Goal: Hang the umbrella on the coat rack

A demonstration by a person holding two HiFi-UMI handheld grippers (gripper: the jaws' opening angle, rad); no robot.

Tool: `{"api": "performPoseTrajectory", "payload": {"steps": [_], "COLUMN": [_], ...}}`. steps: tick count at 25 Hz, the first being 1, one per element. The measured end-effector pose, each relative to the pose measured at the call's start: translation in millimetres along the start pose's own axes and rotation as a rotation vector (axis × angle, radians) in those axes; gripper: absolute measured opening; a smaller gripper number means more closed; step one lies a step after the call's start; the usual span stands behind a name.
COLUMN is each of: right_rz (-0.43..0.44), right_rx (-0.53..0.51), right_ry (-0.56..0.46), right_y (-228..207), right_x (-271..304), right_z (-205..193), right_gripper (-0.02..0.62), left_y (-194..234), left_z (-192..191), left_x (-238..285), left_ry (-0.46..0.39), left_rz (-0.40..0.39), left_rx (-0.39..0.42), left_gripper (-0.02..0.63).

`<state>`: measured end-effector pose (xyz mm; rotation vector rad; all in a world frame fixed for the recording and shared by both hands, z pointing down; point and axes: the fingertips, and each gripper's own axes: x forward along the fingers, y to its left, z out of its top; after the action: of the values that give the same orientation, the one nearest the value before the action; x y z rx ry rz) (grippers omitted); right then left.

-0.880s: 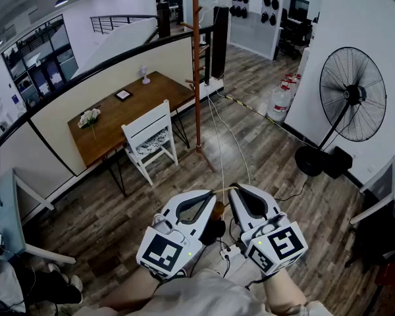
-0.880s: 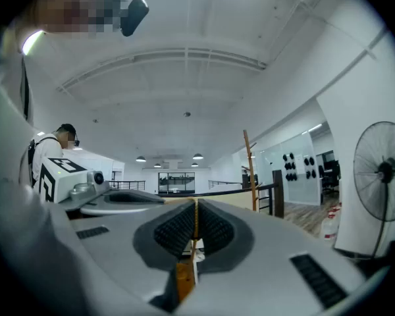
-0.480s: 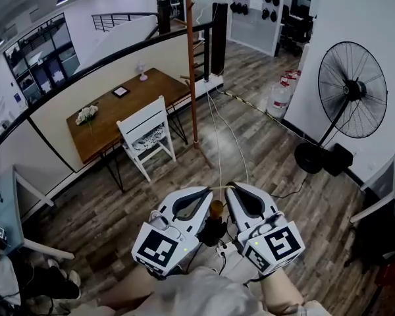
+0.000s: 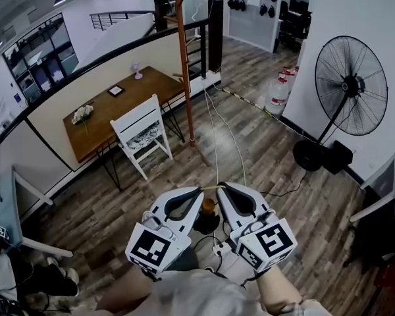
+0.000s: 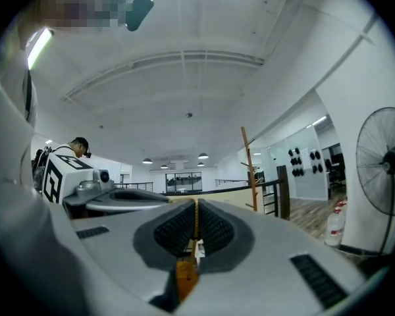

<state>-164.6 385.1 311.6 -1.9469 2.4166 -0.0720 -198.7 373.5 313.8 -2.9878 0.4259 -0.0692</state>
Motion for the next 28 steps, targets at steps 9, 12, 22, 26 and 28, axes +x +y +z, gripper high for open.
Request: {"api": "performPoseTrajectory", "payload": {"steps": [9,12,22,26,28], "right_rz": [0.014,0.019,-0.010,-0.033,-0.035], "right_rx": [-0.003,0.000,-0.007,0.005,0.007], "right_ry": [-0.012,-0.014,0.016,0.045,0.050], "right_y": [-36,-47,-107,-134,-145], "right_x": [34,51,141,183,209], "right_z": [-6,-8,-4,-2,2], "right_gripper": [0.009,0.009,0.009,0.009,0.009], "left_y": [28,44,129,171,195], "left_z": [-10,-16,-23,-28,-28], "left_x": [35,49,116,146,157], "left_ry": [-0.011,-0.009,-0.020,-0.003,-0.001], "left_rz": [-0.010,-0.013,-0.054,-0.070,-0.069], "left_rx": [0.026,0.021,0.028,0.007,0.004], "left_gripper": [0.000,0.000,0.000,0.000,0.000]}}
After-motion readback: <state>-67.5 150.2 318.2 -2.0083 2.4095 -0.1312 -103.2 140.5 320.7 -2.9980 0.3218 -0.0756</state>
